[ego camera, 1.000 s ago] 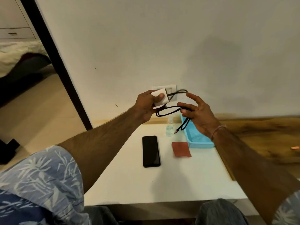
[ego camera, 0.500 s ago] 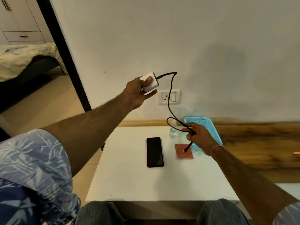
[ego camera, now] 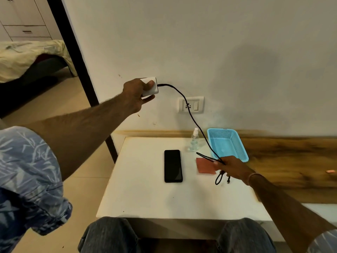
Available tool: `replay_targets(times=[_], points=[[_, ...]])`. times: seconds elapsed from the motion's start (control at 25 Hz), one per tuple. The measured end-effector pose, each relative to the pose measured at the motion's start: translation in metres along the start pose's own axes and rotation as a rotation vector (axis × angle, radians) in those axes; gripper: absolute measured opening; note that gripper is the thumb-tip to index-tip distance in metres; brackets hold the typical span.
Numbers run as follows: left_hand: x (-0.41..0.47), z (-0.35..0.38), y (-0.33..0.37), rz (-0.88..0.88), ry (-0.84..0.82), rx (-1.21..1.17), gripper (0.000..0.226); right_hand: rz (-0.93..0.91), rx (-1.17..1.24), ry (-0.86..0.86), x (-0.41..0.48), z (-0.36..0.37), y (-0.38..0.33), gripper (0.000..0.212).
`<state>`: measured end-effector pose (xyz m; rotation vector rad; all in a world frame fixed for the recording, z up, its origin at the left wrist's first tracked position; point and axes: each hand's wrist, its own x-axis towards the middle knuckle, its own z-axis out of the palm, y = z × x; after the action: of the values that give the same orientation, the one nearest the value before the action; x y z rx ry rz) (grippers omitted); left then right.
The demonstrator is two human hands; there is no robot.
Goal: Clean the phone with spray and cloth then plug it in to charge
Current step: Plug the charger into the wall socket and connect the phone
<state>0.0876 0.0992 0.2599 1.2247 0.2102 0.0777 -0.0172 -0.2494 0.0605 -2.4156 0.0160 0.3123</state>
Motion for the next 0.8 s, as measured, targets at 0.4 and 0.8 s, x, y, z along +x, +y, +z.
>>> replay_targets(times=[0.4, 0.8], points=[[0.005, -0.001, -0.013, 0.021, 0.028, 0.088, 0.028, -0.014, -0.21, -0.063, -0.002, -0.006, 0.021, 0.092], [0.004, 0.009, -0.05, -0.034, -0.029, 0.115, 0.046, -0.113, -0.22, 0.162, 0.02, -0.017, -0.048, 0.054]])
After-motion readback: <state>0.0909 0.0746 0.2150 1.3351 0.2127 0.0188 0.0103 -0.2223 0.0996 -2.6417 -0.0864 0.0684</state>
